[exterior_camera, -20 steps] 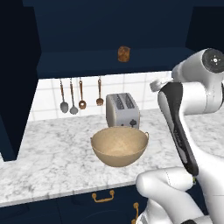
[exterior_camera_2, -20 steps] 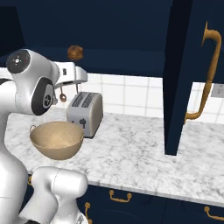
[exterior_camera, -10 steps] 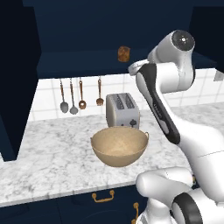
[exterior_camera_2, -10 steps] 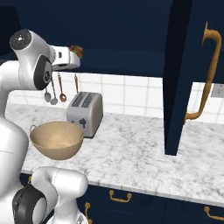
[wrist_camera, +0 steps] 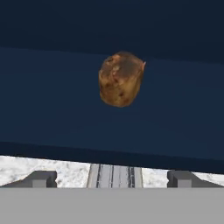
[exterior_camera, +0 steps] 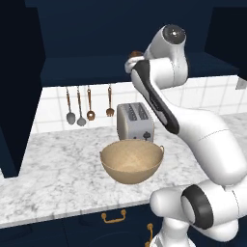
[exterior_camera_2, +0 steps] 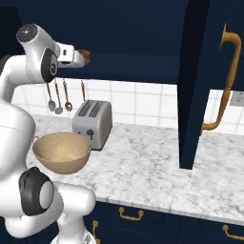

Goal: Open the cabinet, pick up the bread from the cabinet and place it in the basket. Then move the basket to the dining counter.

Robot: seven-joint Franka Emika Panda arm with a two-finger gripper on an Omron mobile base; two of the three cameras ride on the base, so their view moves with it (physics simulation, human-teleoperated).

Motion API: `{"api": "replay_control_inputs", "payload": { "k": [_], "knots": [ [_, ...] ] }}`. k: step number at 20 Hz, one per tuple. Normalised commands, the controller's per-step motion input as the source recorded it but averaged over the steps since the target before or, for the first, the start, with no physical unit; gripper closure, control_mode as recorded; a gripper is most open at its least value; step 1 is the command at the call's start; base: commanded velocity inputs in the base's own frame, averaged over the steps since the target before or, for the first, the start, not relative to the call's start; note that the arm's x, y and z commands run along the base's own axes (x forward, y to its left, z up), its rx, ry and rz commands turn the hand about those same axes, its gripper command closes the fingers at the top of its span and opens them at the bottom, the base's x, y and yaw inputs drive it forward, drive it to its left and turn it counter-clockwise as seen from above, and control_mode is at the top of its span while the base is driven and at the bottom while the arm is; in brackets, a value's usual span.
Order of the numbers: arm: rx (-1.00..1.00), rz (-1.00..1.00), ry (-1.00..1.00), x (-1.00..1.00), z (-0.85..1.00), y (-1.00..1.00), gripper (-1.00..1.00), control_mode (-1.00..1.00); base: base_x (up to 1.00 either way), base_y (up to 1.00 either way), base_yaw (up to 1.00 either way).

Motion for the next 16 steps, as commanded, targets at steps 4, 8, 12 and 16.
{"api": "replay_control_inputs", "payload": {
  "k": [4,8,12,16],
  "knots": [
    [0.01,-0.07,-0.04,0.52,0.00,0.22,-1.00,-1.00,0.00,0.00,0.00],
    [0.01,-0.16,-0.04,0.59,0.00,0.02,-1.00,-1.00,0.00,0.00,0.00],
    [0.07,-0.23,0.00,0.62,0.00,0.00,-1.00,-1.00,0.00,0.00,0.00],
    [0.02,-0.13,0.01,0.57,0.00,0.05,-1.00,-1.00,0.00,0.00,0.00]
  ]
}}
